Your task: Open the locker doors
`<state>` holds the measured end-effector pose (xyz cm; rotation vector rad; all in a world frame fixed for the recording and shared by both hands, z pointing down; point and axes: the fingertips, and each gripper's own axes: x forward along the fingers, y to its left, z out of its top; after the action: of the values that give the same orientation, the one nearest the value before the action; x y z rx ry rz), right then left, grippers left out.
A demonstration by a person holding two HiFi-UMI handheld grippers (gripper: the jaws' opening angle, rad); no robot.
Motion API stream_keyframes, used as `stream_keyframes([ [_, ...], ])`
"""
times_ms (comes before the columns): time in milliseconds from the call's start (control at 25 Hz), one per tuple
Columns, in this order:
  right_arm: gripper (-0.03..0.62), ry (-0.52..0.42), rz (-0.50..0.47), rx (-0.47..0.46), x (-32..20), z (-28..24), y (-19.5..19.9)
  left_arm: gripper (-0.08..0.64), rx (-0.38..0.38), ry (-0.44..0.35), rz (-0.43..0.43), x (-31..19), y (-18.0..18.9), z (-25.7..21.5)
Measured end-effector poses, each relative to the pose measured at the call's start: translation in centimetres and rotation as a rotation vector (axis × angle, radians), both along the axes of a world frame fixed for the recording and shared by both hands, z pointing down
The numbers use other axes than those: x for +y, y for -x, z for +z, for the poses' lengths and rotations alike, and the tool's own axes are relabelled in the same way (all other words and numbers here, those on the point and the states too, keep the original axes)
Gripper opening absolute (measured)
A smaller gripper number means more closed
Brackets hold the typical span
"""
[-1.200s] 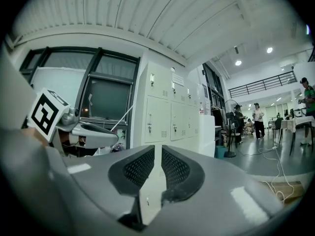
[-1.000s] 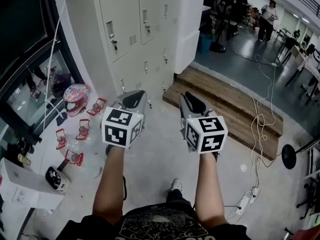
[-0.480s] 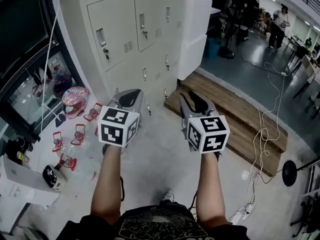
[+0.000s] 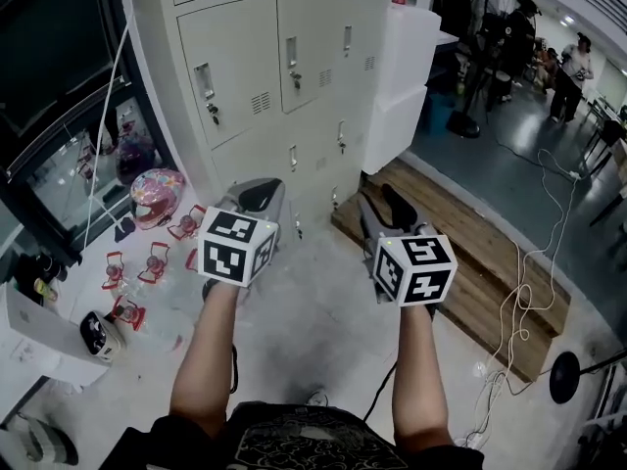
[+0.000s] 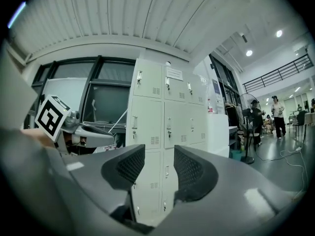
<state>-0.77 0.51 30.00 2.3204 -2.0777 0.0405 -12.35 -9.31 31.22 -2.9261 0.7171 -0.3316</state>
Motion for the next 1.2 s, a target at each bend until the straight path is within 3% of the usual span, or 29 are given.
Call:
stream_keyframes([
  [760,0.232,0.001,-0.102,0.034,-6.3,-1.5,-2.7,0.002,0.009,-0.011,-0.081,-5.8,-1.6,-0.9],
  [1200,0.232,0.017,-0.111,0.03,-14.1,-0.7,-6.2,0.002,0.004,-0.017,-0.091,-13.7,-4.5,-0.7],
])
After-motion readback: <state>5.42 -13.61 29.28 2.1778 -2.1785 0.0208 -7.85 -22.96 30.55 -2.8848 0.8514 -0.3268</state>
